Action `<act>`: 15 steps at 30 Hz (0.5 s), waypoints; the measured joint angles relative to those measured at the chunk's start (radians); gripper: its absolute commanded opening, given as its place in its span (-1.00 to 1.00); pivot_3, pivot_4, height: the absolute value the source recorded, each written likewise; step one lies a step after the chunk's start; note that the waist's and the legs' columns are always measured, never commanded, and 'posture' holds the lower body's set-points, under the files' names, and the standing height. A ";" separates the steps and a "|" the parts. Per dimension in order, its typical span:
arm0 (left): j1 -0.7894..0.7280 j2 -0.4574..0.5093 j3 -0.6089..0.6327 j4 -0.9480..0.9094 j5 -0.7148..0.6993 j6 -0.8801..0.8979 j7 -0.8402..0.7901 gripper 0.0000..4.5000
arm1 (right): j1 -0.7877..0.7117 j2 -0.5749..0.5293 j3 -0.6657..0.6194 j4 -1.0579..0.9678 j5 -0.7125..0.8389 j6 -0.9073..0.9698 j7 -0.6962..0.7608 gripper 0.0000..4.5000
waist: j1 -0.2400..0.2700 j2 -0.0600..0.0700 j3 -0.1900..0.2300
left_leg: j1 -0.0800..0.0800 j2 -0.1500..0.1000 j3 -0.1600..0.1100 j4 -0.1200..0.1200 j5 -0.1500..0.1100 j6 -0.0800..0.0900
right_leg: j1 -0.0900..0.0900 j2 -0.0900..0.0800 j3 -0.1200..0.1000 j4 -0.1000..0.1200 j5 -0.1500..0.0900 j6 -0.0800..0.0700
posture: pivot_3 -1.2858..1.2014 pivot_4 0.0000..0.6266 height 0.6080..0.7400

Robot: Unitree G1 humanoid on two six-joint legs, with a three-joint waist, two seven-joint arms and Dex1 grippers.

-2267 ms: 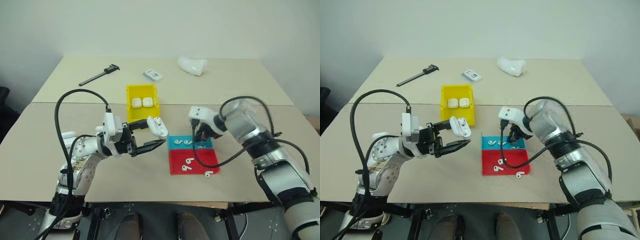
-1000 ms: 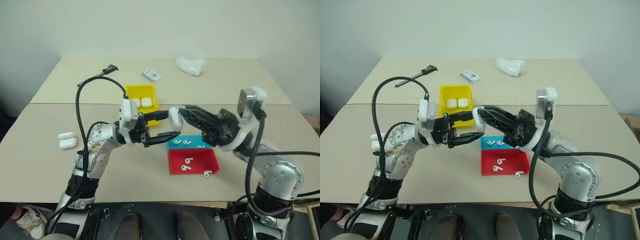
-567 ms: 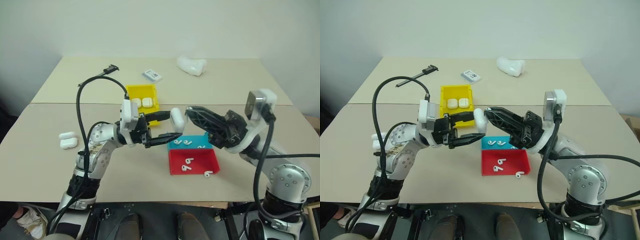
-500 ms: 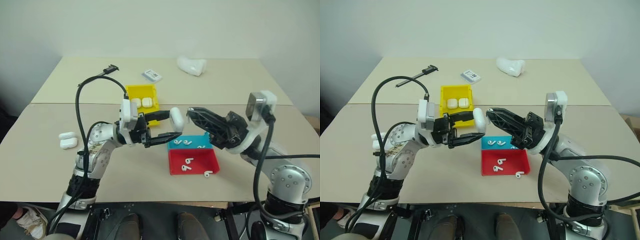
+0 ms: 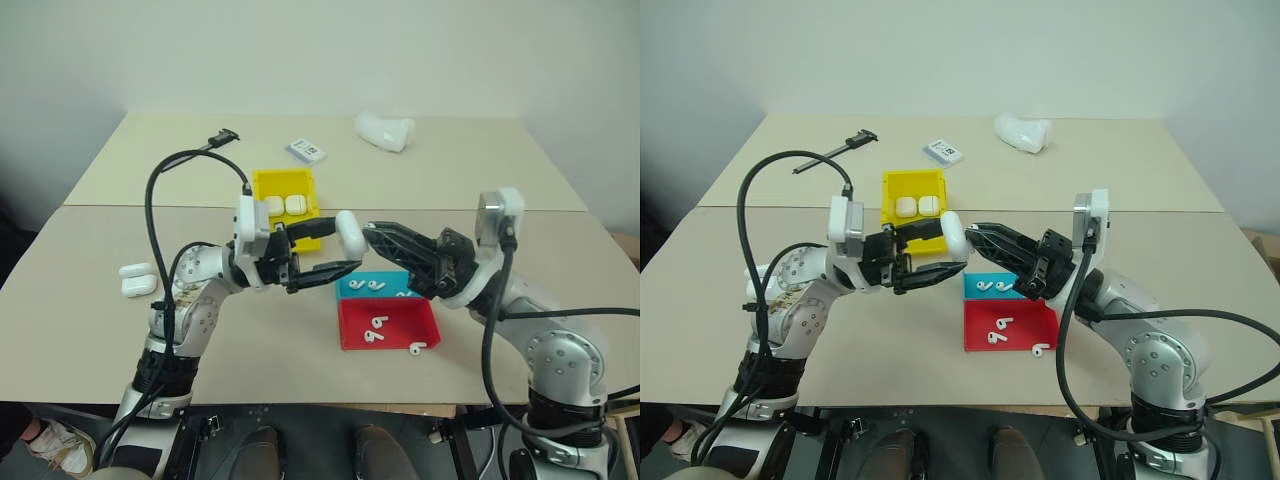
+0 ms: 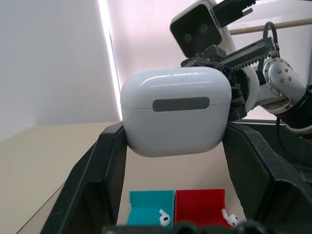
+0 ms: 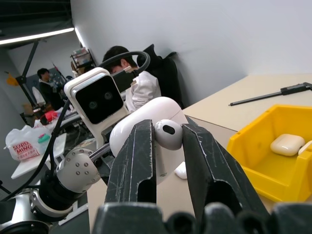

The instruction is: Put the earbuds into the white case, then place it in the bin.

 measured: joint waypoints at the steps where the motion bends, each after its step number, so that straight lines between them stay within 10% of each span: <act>1: 0.000 0.000 -0.001 0.001 0.002 0.000 0.000 0.21 | 0.000 -0.003 0.001 0.000 0.000 0.000 0.000 -0.73 | 0.000 0.000 0.000 | 0.000 0.000 0.000 0.000 0.000 0.000 | 0.000 0.000 0.000 0.000 0.000 0.000 | 0.03 -0.52 1.00; 15: -0.014 -0.021 -0.059 0.028 0.077 0.004 0.029 0.21 | -0.013 -0.047 0.063 -0.048 0.001 -0.008 -0.001 -0.73 | 0.000 0.000 0.000 | 0.000 0.000 -0.001 0.000 0.000 0.000 | 0.000 0.000 0.000 -0.001 0.000 0.000 | 0.03 -0.52 1.00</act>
